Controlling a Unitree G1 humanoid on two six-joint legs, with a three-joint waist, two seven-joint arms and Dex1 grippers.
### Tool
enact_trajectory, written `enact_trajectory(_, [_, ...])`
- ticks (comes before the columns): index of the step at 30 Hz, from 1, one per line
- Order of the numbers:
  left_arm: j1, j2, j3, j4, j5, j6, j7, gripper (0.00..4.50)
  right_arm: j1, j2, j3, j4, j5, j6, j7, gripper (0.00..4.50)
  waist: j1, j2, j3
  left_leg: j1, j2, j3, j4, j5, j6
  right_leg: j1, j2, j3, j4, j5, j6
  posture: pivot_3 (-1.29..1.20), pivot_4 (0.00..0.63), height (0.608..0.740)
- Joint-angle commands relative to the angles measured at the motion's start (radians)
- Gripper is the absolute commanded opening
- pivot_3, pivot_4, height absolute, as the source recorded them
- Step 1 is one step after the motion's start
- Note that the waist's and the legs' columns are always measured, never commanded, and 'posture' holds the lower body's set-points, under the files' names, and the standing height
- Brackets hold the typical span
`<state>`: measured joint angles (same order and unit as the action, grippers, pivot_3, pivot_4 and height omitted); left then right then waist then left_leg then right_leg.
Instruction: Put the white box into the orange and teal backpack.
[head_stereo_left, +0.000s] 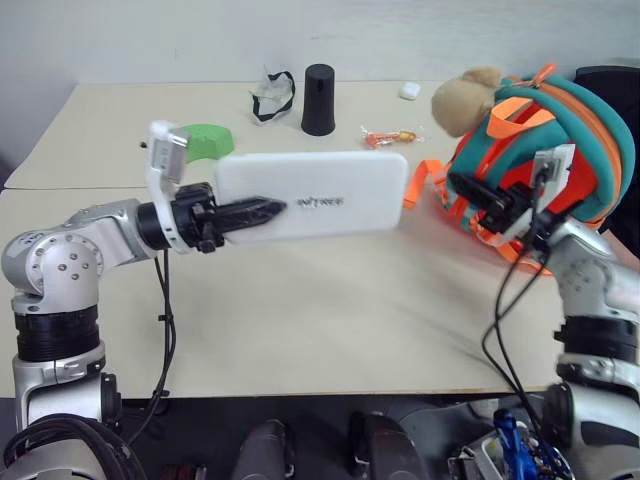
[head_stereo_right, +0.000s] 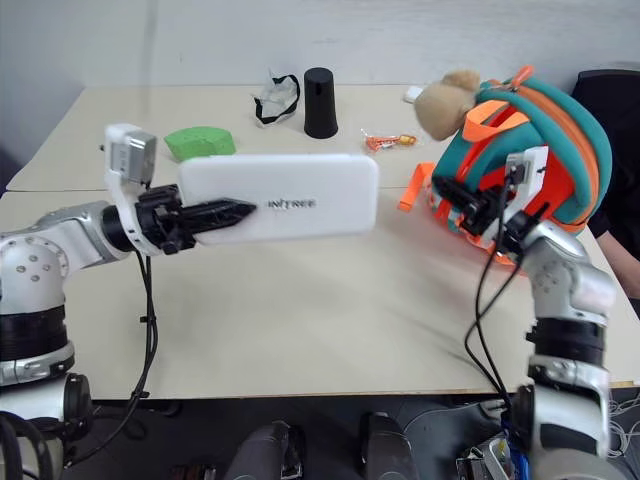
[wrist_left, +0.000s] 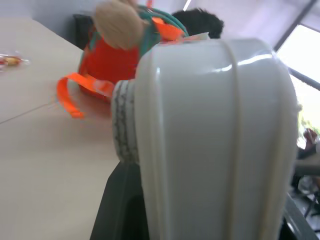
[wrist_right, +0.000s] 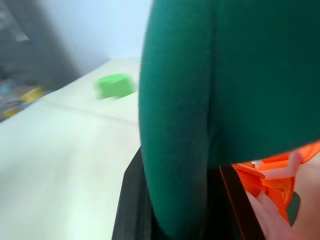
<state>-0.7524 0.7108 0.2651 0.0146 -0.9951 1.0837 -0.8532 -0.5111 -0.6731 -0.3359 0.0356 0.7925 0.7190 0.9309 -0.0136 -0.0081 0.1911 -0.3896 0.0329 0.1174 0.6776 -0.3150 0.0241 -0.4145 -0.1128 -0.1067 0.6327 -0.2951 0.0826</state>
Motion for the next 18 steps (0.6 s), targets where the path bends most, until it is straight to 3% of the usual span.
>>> enact_trajectory(1, [-0.074, 0.044, 0.046, 0.058, 0.024, -0.06, -0.033, 1.26, 0.088, -0.122, -0.09, -0.268, 0.249, 0.186, 0.103, 0.03, 0.006, 0.0, 0.001, 0.0, 0.0, 0.0, 0.0, 0.0, 0.0, 0.0, 0.0, 0.0, 0.0, 0.0, 0.0, 0.0, 0.15, 0.74])
enact_trajectory(11, [-0.091, 0.073, -0.056, 0.053, 0.113, -0.13, -0.169, 1.26, 0.293, -0.344, -0.272, -0.525, 0.712, 0.403, 0.107, 0.03, 0.017, -0.003, 0.003, 0.001, -0.001, 0.001, -0.001, -0.001, 0.001, 0.0, -0.001, 0.0, -0.006, 0.0, 0.0, 0.0, 0.15, 0.74])
enact_trajectory(18, [-0.077, 0.05, -0.105, -0.007, 0.116, -0.137, -0.24, 1.26, 0.404, -0.359, -0.296, -0.567, 0.733, 0.381, 0.102, 0.03, 0.023, -0.006, 0.004, 0.0, -0.001, 0.001, 0.0, -0.002, 0.002, 0.001, -0.002, 0.001, -0.007, 0.001, 0.001, 0.0, 0.15, 0.74])
